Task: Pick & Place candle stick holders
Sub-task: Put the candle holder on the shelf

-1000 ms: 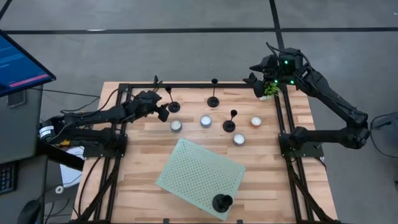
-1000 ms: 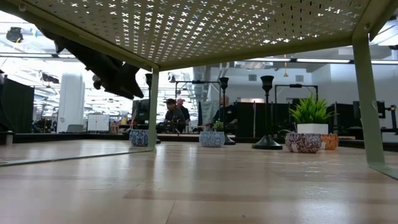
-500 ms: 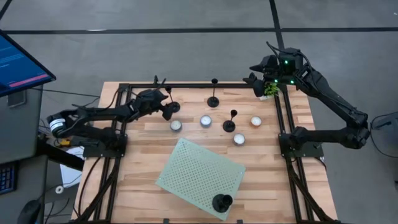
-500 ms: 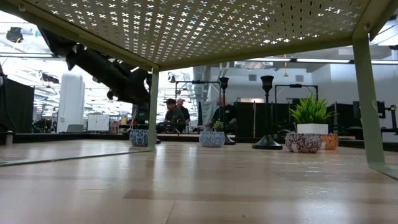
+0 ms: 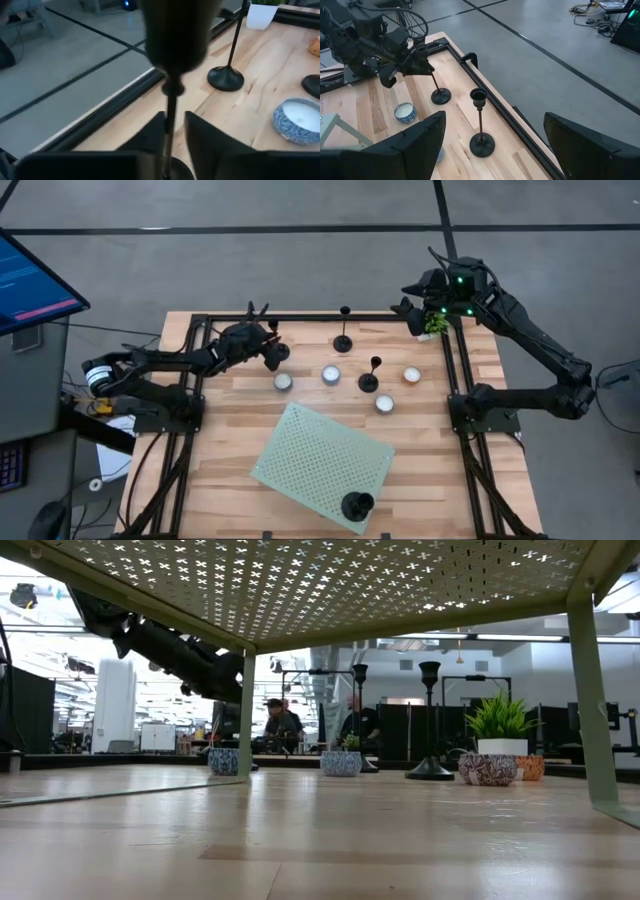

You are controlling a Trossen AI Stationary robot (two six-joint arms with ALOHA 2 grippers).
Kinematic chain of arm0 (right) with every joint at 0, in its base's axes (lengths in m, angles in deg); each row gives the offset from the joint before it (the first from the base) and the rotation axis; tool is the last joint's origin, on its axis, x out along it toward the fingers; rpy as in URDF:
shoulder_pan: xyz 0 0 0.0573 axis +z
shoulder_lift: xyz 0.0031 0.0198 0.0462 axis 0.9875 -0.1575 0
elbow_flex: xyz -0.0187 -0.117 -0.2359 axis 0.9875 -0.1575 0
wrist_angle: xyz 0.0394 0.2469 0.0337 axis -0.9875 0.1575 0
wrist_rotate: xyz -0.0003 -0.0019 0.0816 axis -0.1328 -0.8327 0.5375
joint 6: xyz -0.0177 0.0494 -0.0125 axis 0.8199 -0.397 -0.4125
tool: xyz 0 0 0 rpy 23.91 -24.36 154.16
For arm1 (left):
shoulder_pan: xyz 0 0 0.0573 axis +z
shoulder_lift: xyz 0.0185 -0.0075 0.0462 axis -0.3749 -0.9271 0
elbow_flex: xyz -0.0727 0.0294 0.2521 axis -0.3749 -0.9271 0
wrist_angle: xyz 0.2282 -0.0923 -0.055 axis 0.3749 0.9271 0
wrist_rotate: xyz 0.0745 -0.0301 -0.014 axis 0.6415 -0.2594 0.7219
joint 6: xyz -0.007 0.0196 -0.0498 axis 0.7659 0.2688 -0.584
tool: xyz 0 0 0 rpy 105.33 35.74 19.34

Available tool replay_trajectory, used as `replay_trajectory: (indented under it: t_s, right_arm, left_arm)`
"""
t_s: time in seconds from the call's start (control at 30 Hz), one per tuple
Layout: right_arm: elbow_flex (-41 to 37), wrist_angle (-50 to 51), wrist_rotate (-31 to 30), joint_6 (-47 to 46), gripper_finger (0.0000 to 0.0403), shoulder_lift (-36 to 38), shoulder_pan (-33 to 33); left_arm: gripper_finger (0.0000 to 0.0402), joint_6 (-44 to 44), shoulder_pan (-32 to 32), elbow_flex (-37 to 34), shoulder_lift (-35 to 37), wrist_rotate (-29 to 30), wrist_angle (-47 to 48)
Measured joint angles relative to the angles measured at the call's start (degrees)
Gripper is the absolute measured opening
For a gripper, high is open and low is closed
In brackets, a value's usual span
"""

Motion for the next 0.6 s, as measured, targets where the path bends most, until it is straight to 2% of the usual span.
replay_trajectory:
  t_s: [0.07,0.17,0.4,0.6]
  right_arm:
    - [0.00,0.30,0.00,0.00,0.0327,0.00,0.00]
    - [0.00,0.31,-0.01,-0.17,0.0327,0.00,0.00]
    - [0.00,0.58,-0.01,-0.91,0.0327,0.00,0.00]
    - [0.02,0.55,-0.01,-1.07,0.0327,0.00,0.01]
  left_arm:
    - [0.0031,0.06,0.56,0.00,-0.04,-0.04,0.13]
    - [0.0014,-0.06,1.33,0.00,-0.13,-1.12,0.09]
    - [0.0013,-0.91,2.29,0.71,1.90,-0.92,0.77]
    - [0.0013,-3.80,-0.64,5.82,9.27,-0.01,5.37]
